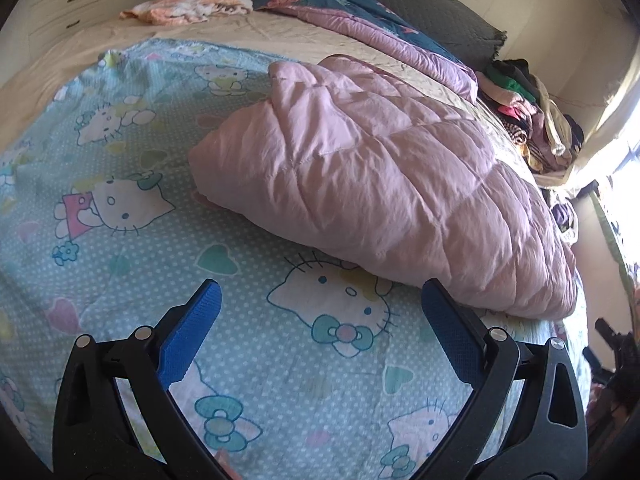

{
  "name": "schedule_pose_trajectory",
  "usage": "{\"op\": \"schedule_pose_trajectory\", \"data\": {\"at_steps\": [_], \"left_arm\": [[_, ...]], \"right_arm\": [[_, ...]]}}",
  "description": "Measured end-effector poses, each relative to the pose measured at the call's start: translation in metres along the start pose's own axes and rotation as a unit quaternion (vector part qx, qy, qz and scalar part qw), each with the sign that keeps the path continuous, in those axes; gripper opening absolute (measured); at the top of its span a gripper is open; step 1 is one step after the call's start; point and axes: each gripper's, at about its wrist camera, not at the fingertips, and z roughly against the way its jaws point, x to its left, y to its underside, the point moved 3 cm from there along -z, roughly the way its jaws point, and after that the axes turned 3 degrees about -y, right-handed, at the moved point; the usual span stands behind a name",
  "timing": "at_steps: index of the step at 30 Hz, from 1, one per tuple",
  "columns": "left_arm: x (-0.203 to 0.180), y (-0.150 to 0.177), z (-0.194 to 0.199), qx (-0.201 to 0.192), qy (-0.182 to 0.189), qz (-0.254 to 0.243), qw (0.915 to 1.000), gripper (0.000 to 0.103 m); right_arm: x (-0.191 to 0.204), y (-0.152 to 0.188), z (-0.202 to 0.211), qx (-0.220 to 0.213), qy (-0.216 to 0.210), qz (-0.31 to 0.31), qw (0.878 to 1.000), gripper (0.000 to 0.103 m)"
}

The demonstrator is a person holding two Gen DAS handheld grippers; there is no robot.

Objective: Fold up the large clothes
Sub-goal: 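Move both grippers down to the folded edge of the pink jacket, then close both grippers on the folded edge of the jacket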

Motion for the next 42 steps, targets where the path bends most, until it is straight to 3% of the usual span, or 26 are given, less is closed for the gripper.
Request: {"op": "schedule_pose_trajectory", "data": {"at_steps": [5,13,29,42], "left_arm": [[0.003,-0.015,-0.006,-0.008,0.001,0.022,0.9997,0.093],[0.015,-0.036,-0.026,0.014,0.038,0.093,0.9948,0.093],[0.019,-0.054,-0.071,0.038,0.049,0.138,0.9885,0.095],[0.022,-0.058,-0.097,0.025,0.087,0.183,0.9789,0.095]], "right_arm": [[0.0,-0.009,-0.021,0.018,-0.004,-0.014,1.0,0.099],[-0.006,-0.024,-0.053,0.036,0.004,-0.032,0.999,0.099],[-0.015,-0.034,-0.093,0.059,-0.001,-0.045,0.997,0.099],[-0.028,-0.042,-0.119,0.055,-0.029,-0.08,0.995,0.099]]}}
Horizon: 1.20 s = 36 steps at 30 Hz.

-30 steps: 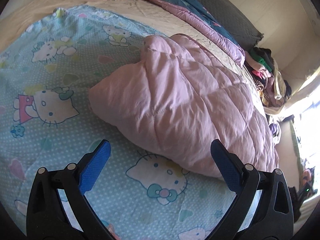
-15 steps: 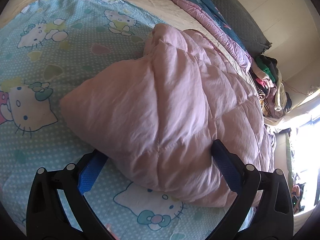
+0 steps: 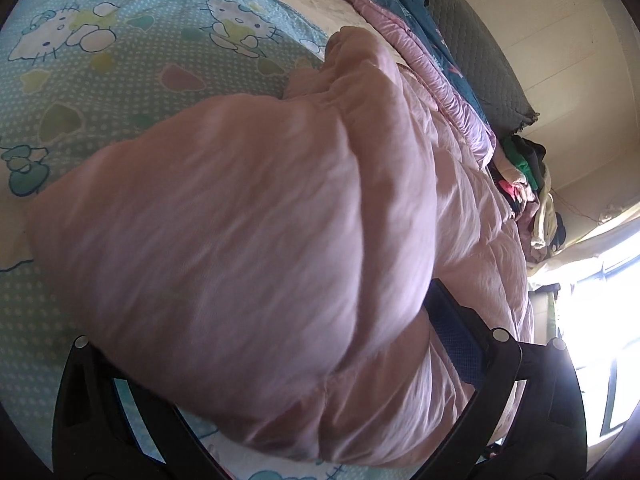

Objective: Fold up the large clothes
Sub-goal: 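Close both grippers on the folded edge of the jacket, then lift the folded edge with both grippers and fold it over the jacket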

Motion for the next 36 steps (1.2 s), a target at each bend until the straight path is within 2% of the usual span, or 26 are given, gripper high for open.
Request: {"op": "schedule_pose_trajectory", "data": {"at_steps": [7,9,10,14,15,17,20,26,31,36], "left_arm": [[-0.001,-0.002,-0.003,-0.009,0.009,-0.004,0.9999,0.094],[-0.006,-0.003,-0.004,-0.015,0.011,-0.012,0.9998,0.089],[-0.009,-0.003,-0.002,-0.019,0.01,-0.02,0.9996,0.083],[-0.031,-0.006,0.004,-0.044,-0.003,-0.065,0.9969,0.057],[-0.037,-0.005,0.007,-0.051,-0.007,-0.082,0.9953,0.054],[-0.046,-0.006,0.009,-0.058,-0.014,-0.106,0.9926,0.046],[-0.057,-0.006,0.013,-0.066,-0.024,-0.135,0.9883,0.04],[-0.07,-0.007,0.022,-0.079,-0.038,-0.176,0.9805,0.035],[-0.073,-0.006,0.031,-0.079,-0.038,-0.188,0.9783,0.034],[-0.076,-0.004,0.044,-0.087,-0.034,-0.192,0.9769,0.033]], "right_arm": [[0.0,-0.001,-0.005,-0.012,-0.005,0.009,1.0,0.099],[0.002,0.0,-0.005,-0.016,-0.005,0.017,1.0,0.098],[0.004,0.0,-0.005,-0.019,-0.006,0.023,1.0,0.096],[0.015,0.0,-0.002,-0.027,-0.003,0.056,0.998,0.081],[0.017,-0.001,-0.001,-0.029,-0.001,0.064,0.998,0.078],[0.024,-0.001,0.001,-0.031,0.0,0.085,0.996,0.066],[0.037,0.0,0.005,-0.039,0.006,0.125,0.991,0.05],[0.058,0.001,0.016,-0.054,0.03,0.194,0.979,0.039],[0.073,-0.001,0.028,-0.066,0.038,0.234,0.969,0.036],[0.083,-0.001,0.041,-0.074,0.03,0.249,0.965,0.034]]}}
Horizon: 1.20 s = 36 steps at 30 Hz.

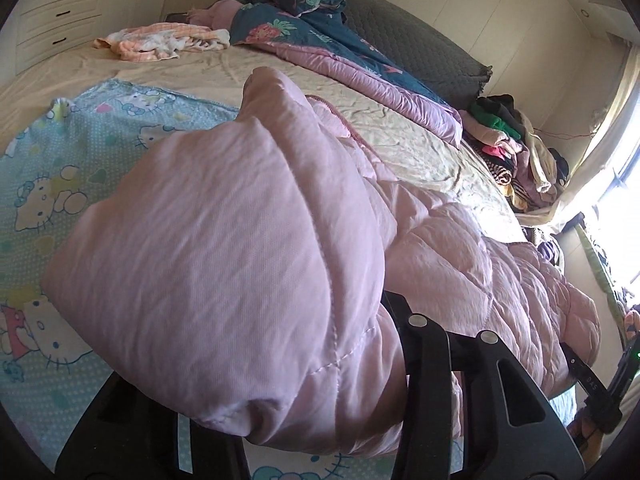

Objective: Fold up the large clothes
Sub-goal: 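Lift the folded edge with both grippers and fold it over the jacket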

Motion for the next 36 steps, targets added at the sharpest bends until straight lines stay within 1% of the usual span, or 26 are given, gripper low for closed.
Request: {"op": "schedule_pose_trajectory", "data": {"at_steps": [6,13,17,25,36], "left_arm": [[-0.005,-0.001,0.019,-0.005,0.003,-0.013,0.9999,0.033],[-0.008,0.002,0.049,-0.015,0.01,-0.025,0.9995,0.033],[-0.004,0.01,0.065,-0.012,0.009,-0.027,0.9995,0.033],[0.01,0.037,0.094,-0.007,0.013,-0.027,0.9995,0.033],[0.029,0.076,0.114,-0.002,0.01,-0.038,0.9992,0.033]], "right_arm": [[0.011,-0.004,0.023,-0.012,-0.005,0.017,1.0,0.033],[0.027,0.002,0.059,-0.027,-0.011,0.039,0.999,0.032],[0.033,0.013,0.079,-0.025,-0.013,0.037,0.999,0.032],[0.04,0.042,0.112,-0.02,-0.014,0.035,0.999,0.032],[0.043,0.082,0.136,-0.012,-0.009,0.035,0.999,0.032]]}}
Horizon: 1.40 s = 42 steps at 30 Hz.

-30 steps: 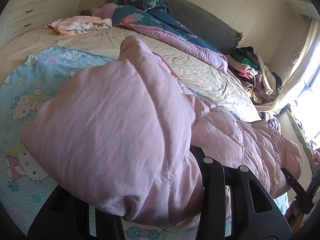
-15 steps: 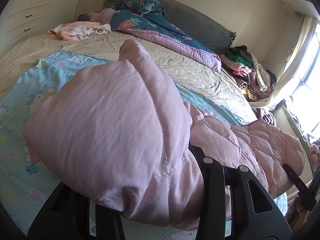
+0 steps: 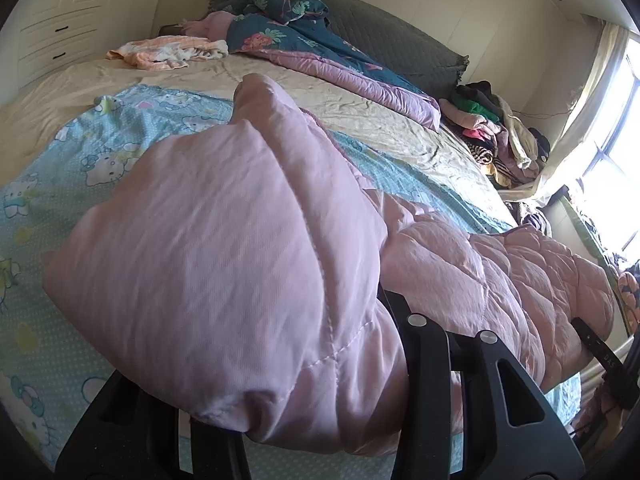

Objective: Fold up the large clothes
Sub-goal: 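Lift the folded edge with both grippers and fold it over the jacket, then lay the folded part down and open both grippers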

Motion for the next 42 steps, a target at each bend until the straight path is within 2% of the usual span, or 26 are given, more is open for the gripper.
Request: {"op": "schedule_pose_trajectory", "data": {"at_steps": [10,18,27,31,33,38,42], "left_arm": [[0.011,0.03,0.008,0.006,-0.005,-0.015,0.9998,0.036],[0.027,0.053,0.0,0.021,-0.004,-0.009,0.9997,0.042],[0.033,0.069,-0.008,0.016,-0.007,-0.006,0.9998,0.052],[0.035,0.074,-0.009,0.02,-0.007,0.003,0.9998,0.054],[0.035,0.074,-0.008,0.024,-0.007,0.008,0.9997,0.055],[0.035,0.075,-0.001,0.031,-0.013,0.008,0.9994,0.062],[0.035,0.075,0.01,0.036,-0.018,0.008,0.9991,0.066]], "right_arm": [[-0.003,0.033,0.009,0.02,0.004,-0.015,1.0,0.032],[-0.02,0.059,-0.007,0.052,0.024,-0.048,0.997,0.037],[-0.039,0.084,-0.025,0.073,0.025,-0.095,0.993,0.051],[-0.048,0.089,-0.026,0.078,0.023,-0.115,0.99,0.062],[-0.05,0.09,-0.023,0.078,0.02,-0.122,0.989,0.064],[-0.052,0.093,-0.009,0.075,0.031,-0.129,0.988,0.087],[-0.048,0.096,0.009,0.069,0.035,-0.123,0.989,0.091]]}}
